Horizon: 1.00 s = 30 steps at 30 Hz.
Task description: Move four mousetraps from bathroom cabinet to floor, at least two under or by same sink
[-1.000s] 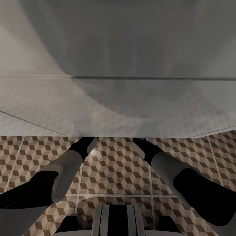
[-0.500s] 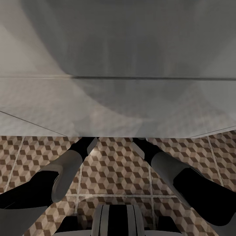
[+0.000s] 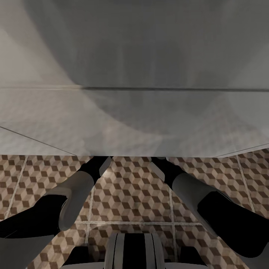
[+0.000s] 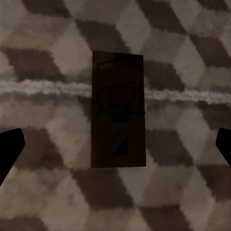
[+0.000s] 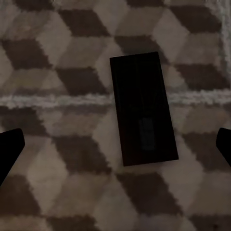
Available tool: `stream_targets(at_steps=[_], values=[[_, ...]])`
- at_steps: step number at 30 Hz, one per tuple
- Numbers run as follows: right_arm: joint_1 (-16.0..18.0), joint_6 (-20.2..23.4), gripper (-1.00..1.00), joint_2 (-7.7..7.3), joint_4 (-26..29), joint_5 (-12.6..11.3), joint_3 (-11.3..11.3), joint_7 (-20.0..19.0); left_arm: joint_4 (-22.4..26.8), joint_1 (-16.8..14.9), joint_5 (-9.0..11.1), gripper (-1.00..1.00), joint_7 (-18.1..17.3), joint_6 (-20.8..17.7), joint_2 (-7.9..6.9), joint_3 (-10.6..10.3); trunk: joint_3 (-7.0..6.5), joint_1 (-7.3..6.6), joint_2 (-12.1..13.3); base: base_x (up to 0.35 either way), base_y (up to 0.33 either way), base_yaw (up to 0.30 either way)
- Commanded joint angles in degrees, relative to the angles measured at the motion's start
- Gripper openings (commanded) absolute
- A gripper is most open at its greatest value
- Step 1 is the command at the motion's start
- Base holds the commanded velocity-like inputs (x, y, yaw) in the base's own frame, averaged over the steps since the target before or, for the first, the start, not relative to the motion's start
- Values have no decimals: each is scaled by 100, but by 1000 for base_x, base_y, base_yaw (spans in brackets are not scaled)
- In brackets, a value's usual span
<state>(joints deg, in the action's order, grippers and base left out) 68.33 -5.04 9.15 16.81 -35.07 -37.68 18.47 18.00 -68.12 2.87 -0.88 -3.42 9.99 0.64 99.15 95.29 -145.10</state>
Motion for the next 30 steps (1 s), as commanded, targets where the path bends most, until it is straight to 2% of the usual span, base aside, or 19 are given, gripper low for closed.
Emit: stream_targets(at_steps=[1, 11, 30], values=[[4, -30, 100, -1, -3, -61, -46, 25, 11, 1, 30, 100, -9, -35, 1, 6, 3, -1, -1, -6, 0, 0], [4, -47, 100, -1, -3, -61, -47, 25, 4, 1, 30, 100, -9, -47, 1, 6, 3, -1, -1, -113, 0, 0], [4, -58, 100, -1, -3, -61, -47, 26, -15, 1, 36, 100, -9, -53, 1, 6, 3, -1, -1, -289, 0, 0]])
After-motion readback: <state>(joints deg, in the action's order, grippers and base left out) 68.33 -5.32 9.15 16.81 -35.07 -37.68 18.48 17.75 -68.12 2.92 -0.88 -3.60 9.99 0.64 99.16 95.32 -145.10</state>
